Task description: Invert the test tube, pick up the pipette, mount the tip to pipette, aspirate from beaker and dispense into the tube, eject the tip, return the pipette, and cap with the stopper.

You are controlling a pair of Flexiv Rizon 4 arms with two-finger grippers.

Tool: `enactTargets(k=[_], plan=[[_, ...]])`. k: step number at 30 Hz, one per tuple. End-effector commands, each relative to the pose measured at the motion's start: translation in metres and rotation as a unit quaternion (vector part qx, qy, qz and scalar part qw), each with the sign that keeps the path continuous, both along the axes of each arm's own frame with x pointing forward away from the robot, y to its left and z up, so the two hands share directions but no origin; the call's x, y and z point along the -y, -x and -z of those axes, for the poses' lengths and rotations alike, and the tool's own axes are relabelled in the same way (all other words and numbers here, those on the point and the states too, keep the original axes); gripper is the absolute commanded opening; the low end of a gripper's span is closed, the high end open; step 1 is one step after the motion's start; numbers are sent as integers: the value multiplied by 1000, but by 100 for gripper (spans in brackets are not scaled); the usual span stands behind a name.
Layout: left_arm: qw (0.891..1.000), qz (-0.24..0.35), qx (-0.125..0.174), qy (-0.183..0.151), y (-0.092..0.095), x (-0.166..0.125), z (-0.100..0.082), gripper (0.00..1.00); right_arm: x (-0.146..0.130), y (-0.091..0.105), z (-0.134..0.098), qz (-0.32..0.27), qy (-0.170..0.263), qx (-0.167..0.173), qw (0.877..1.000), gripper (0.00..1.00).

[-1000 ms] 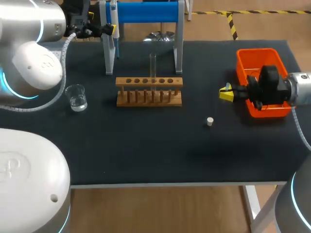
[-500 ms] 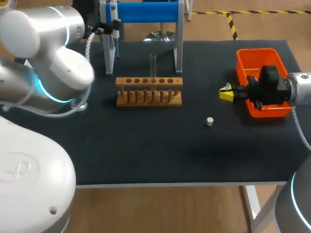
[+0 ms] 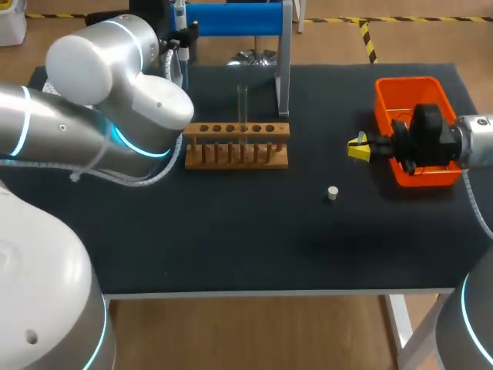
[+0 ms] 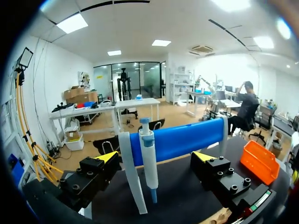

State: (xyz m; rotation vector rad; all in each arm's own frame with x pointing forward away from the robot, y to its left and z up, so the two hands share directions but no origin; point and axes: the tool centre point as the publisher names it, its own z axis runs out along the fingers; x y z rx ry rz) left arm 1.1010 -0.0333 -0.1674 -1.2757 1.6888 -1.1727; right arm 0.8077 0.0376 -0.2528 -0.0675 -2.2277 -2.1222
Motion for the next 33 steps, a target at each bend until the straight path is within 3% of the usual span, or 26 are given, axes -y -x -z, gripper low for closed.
enactTargets(k=[1,9,17,28,31,33], plan=[[999,-5,37,13,-9,2,12,100,0,1,0,1,0,0,1000,0],[999,-11,44,20,-15,3,21,100,0,1,0,1,0,0,1000,0],[998,-45,39,0,-24,12,22,100,0,1,0,1,0,0,1000,0],[997,-62,41,10,-35,17,22,100,0,1,0,1,0,0,1000,0],[997,-66,40,11,-36,17,22,84,0,1,0,1,0,0,1000,0],[997,-66,39,10,-37,17,22,84,0,1,0,1,0,0,1000,0]])
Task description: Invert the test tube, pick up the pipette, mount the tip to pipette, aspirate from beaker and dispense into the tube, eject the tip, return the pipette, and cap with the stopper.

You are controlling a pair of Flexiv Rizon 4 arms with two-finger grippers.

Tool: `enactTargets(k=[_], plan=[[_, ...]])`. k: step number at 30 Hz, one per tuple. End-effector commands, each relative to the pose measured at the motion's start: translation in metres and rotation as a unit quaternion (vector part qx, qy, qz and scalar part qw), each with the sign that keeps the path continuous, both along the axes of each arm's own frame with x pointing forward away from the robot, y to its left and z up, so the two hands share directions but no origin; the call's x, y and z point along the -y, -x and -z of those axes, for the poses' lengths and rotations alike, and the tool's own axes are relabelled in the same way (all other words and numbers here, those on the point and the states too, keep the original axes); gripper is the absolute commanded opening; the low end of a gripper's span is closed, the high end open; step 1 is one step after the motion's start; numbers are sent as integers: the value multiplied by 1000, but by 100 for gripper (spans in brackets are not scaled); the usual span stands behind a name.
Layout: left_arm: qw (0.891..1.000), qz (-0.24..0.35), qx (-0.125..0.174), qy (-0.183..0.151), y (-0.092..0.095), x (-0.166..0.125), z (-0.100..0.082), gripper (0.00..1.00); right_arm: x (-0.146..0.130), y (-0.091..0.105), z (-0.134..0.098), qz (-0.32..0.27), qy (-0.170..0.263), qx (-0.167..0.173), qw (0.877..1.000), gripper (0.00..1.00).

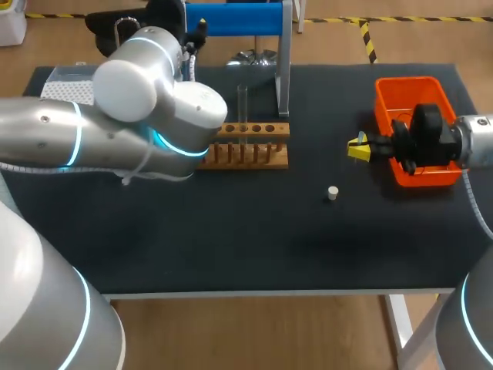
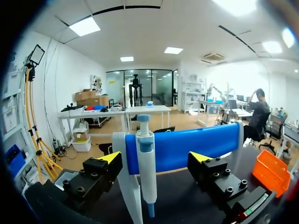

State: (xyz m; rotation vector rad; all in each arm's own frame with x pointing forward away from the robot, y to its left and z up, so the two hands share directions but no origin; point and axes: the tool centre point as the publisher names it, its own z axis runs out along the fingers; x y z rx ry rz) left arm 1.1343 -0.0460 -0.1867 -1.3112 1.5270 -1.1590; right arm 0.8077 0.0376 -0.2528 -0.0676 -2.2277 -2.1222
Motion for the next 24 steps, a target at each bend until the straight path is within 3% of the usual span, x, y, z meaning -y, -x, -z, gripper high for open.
enactTargets(k=[1,2,4,13,18,24], plan=[[1000,-7,1,-2,-4,4,3,82,0,1,0,1,0,0,1000,0],[1000,-7,1,-2,-4,4,3,75,0,1,0,1,0,0,1000,0],[1000,-7,1,-3,-5,3,3,73,0,1,0,1,0,0,1000,0],[1000,-7,0,-5,-8,-1,4,72,0,1,0,1,0,0,1000,0],[1000,-8,5,-5,-11,-2,4,64,0,1,0,1,0,0,1000,0],[1000,-11,13,-3,-14,-1,7,62,0,1,0,1,0,0,1000,0]])
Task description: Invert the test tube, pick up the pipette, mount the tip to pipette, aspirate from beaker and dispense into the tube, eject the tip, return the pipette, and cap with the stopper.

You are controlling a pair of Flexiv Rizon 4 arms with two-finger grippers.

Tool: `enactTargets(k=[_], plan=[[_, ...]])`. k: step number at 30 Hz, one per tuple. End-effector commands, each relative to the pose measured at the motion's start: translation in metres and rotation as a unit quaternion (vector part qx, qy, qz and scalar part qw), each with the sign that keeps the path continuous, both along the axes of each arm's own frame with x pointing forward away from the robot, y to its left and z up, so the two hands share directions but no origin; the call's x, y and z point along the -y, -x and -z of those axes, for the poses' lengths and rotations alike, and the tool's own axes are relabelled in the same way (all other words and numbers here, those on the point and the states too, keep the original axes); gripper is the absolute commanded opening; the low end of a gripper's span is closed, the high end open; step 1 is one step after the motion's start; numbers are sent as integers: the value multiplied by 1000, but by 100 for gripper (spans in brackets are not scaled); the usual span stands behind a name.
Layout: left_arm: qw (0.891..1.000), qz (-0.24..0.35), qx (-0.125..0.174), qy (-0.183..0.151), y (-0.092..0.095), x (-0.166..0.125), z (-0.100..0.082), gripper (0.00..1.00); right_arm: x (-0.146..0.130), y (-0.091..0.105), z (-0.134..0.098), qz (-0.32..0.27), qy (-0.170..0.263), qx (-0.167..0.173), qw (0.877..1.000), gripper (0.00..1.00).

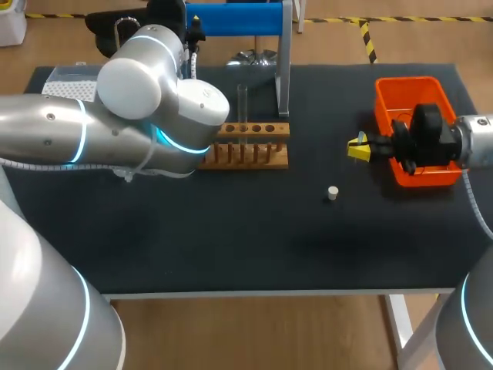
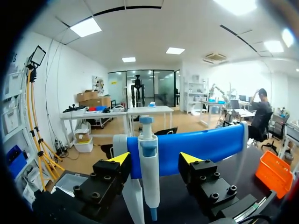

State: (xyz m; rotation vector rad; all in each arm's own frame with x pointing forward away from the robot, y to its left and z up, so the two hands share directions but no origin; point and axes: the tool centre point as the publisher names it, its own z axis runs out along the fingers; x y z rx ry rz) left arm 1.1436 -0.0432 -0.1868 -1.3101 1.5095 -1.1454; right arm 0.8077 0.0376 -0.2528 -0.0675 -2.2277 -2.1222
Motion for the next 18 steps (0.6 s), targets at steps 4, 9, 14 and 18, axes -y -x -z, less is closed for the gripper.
enactTargets(k=[4,9,14,18], plan=[[1000,-5,10,1,-7,2,9,62,0,1,0,1,0,0,1000,0],[1000,-5,17,6,-11,1,12,58,0,1,0,1,0,0,1000,0],[1000,-9,19,10,-15,2,15,49,0,1,0,1,0,0,1000,0],[1000,-9,19,10,-18,2,17,49,0,1,0,1,0,0,1000,0]])
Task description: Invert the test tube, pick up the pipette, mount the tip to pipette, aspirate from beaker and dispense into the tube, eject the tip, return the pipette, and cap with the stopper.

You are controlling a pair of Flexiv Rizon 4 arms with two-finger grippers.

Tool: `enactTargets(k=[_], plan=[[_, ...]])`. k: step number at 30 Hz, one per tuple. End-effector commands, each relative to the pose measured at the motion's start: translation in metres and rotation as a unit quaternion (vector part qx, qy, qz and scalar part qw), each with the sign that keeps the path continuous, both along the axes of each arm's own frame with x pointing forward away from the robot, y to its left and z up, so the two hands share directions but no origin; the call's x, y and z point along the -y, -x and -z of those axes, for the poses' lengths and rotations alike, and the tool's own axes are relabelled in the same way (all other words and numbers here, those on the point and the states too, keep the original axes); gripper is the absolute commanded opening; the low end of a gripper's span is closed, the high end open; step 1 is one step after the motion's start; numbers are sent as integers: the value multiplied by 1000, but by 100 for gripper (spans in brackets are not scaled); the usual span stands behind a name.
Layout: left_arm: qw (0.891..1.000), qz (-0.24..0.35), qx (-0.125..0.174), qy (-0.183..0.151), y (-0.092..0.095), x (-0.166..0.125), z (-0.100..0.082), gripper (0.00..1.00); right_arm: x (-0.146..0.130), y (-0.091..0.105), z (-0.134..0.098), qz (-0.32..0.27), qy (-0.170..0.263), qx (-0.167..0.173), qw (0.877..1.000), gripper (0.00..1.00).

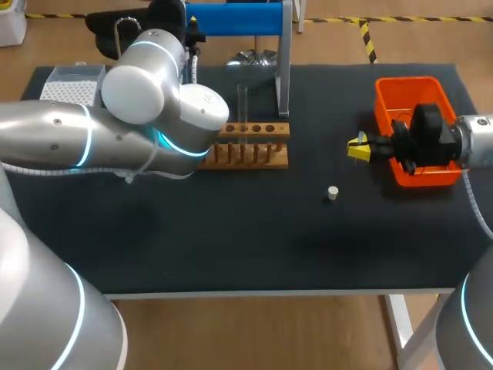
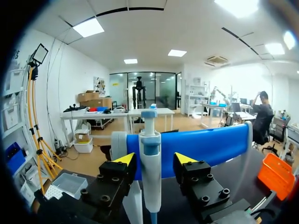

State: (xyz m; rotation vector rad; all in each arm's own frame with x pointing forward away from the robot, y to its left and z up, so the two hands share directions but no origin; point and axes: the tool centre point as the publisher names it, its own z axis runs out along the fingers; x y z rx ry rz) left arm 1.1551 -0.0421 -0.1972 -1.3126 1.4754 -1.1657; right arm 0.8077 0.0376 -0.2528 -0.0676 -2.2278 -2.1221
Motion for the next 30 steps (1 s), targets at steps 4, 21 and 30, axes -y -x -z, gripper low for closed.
enactTargets(k=[4,21,30], plan=[[1000,-3,9,2,-8,3,8,49,0,1,0,1,0,0,1000,0],[1000,-4,21,0,-14,1,11,48,0,1,0,1,0,0,1000,0],[1000,-1,24,-1,-17,0,10,47,0,1,0,1,0,0,1000,0]])
